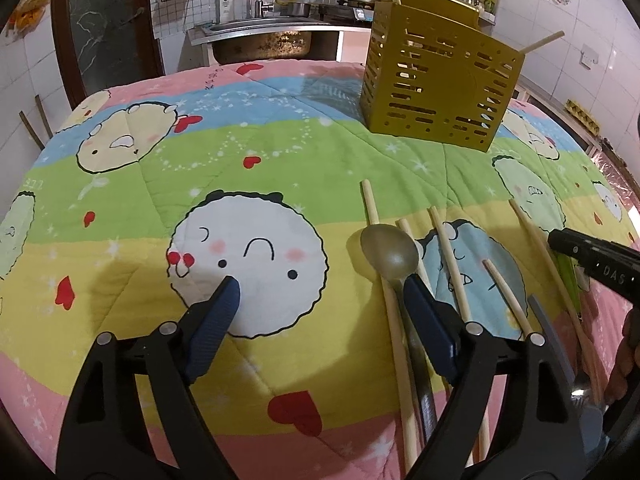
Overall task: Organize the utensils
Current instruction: 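Grasp the green frog-handled fork with the right tool while the left tool grasps a chopstick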
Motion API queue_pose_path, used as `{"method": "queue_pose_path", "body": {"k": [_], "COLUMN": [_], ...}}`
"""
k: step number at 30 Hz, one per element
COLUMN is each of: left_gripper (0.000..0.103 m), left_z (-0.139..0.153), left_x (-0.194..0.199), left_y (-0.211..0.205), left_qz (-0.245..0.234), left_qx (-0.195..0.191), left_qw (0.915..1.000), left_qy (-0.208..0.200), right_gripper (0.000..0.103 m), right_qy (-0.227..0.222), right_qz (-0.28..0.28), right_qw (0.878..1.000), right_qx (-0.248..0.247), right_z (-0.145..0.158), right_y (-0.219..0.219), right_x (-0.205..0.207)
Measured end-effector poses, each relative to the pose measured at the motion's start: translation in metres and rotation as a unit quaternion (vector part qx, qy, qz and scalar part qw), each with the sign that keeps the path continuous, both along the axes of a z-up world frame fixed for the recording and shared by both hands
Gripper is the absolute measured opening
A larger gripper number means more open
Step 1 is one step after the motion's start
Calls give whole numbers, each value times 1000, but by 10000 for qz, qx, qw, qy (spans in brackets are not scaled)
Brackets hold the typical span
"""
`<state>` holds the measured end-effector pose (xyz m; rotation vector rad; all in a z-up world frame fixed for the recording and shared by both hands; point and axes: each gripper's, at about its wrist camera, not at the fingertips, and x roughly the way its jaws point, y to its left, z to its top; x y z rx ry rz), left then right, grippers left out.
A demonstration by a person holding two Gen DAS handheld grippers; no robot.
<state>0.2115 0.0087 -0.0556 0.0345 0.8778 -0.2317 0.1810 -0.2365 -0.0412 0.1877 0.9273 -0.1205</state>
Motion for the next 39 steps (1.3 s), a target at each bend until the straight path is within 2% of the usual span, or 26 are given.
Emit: {"method": "queue_pose_path", "body": {"k": [8, 12, 15, 21, 27, 31, 39], "left_gripper": [81, 81, 81, 66, 63, 56, 34], "left_z": [-1, -2, -4, -3, -4, -5, -4], "left_x": [-2, -3, -1, 6, 25, 34, 52], "left_y": [3, -4, -9, -14, -23, -33, -39], "left_qz": [3, -89, -107, -168, -166, -171, -121], "left_qx": [9, 69, 121, 161, 120, 150, 177], "left_qw": [10000, 9999, 9999, 9997, 9994, 9991, 9982], "left_qy": [12, 5, 40, 100, 293, 372, 558], "right_gripper": [25, 36, 36, 36, 35, 28, 24], "right_qy": [-10, 32, 101, 222, 329, 324, 292], "right_qz": [-55, -135, -190, -382, -402, -456, -528], "right_qw": [10000, 9999, 9997, 9990, 9986, 9984, 9982], "right_qx": [15, 83, 76, 24, -44, -51, -26], "right_z": [5, 5, 3, 1, -6, -7, -7], "right_y": [-4, -5, -3, 3, 17, 19, 20], "right_x": [-3, -7, -11, -17, -18, -16, -3]}}
